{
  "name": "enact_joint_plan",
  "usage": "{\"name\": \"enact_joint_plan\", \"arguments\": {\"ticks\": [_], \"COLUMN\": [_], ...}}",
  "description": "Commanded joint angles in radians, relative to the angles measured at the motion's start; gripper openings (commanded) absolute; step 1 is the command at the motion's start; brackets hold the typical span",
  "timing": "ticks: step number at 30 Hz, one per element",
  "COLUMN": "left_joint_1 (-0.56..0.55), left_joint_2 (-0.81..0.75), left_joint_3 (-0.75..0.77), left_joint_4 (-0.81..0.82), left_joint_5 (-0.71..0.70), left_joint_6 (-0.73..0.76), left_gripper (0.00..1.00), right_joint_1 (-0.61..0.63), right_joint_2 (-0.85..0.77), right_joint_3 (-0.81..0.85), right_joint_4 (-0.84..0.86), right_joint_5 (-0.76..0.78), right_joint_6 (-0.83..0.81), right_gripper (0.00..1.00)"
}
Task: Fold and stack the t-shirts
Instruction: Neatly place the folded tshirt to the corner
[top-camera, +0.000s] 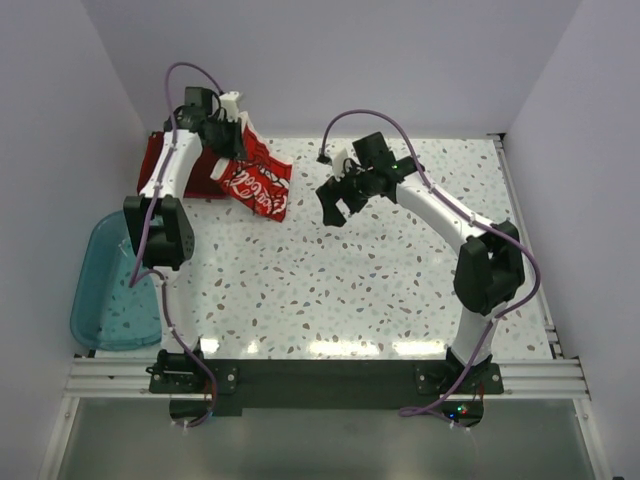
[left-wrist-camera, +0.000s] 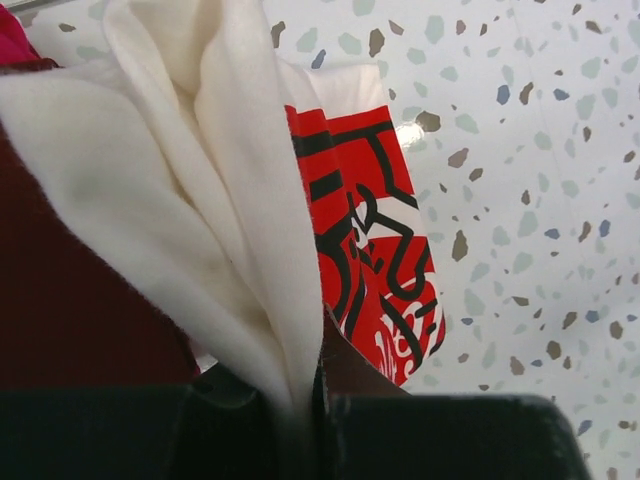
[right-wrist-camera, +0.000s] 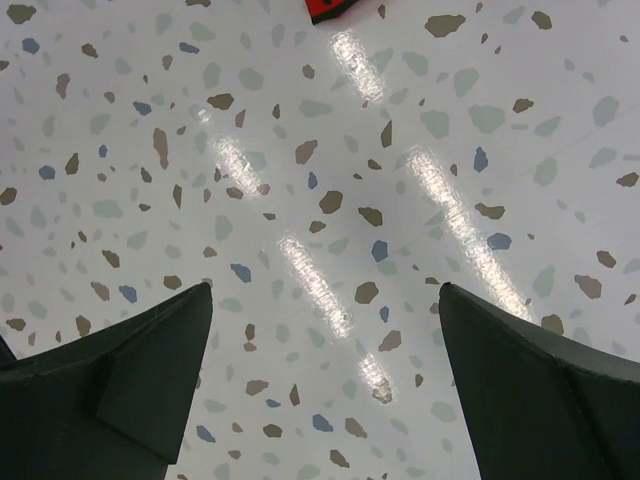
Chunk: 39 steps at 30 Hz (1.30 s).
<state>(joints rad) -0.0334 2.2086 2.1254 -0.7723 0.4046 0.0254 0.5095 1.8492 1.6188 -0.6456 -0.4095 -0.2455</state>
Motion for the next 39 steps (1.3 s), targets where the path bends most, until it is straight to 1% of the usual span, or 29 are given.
{"name": "enact_joint_plan", "arguments": {"ticks": [1,9,10,17,25,39], "left_joint_1": [0.004,0.033,0.055,0.064,0.067,0.066], "left_joint_2": [-0.056,-0.072,-0.076,-0.105,-0.154,-0.251], "left_joint_3": [0.056,0.113,0.113,0.103,0.103,0.039], "left_joint_4": [-0.013,0.007,0.011,0.053,0.051,0.065], "left_joint_5": [-0.055,-0.067,-0.064,-0.056,-0.026,-0.019], "left_joint_6": [0.145,0.174,0.173,0.173,0.189,0.171], "left_gripper": [0.01,0.00,0.00,0.00,0.00,0.00], "right_joint_1": [0.000,0.000,0.001,0.000,0.001,0.000], "right_joint_2": [-0.054,-0.065,-0.067,-0.094,-0.139,-0.203], "right_joint_3": [0.007,0.004,0.000,-0.017,-0.059,-0.111], "right_joint_4": [-0.017,-0.020,-0.020,-0.025,-0.019,-0.014], "right_joint_5": [0.018,0.020,0.020,0.026,0.037,0.040], "right_joint_6": [-0.023,-0.025,-0.025,-0.029,-0.034,-0.035], "right_gripper": [0.99,0.99,0.99,0.99,0.99,0.99]}}
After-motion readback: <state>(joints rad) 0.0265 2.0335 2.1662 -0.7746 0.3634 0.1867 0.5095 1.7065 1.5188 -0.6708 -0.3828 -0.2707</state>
